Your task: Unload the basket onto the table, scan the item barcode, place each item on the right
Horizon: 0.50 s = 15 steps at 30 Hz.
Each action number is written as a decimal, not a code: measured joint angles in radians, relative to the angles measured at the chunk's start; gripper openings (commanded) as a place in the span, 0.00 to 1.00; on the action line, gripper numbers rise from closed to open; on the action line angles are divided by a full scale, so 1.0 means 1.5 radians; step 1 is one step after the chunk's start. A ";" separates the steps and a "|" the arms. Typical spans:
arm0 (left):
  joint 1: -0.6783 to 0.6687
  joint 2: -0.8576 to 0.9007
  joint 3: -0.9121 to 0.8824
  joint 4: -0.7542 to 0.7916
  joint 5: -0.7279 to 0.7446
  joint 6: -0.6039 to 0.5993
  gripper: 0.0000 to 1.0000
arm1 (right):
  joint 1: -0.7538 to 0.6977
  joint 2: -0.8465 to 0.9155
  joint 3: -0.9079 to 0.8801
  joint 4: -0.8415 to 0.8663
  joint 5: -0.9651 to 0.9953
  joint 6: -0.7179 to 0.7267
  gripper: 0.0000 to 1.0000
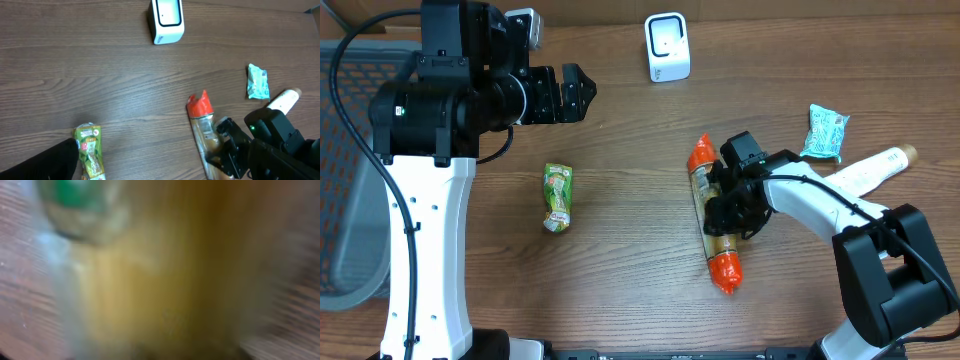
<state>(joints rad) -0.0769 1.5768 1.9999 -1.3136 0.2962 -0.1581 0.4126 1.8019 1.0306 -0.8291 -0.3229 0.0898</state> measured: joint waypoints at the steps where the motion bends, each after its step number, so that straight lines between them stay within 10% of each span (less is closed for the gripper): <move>1: 0.000 0.000 0.000 0.000 0.000 0.000 1.00 | 0.000 -0.002 0.000 -0.001 -0.006 0.000 0.04; 15: 0.000 0.000 0.000 0.000 0.000 0.000 1.00 | 0.000 -0.006 0.013 -0.021 -0.078 0.025 0.04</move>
<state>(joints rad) -0.0769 1.5768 1.9999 -1.3132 0.2962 -0.1581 0.4129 1.7931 1.0500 -0.8600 -0.4393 0.1276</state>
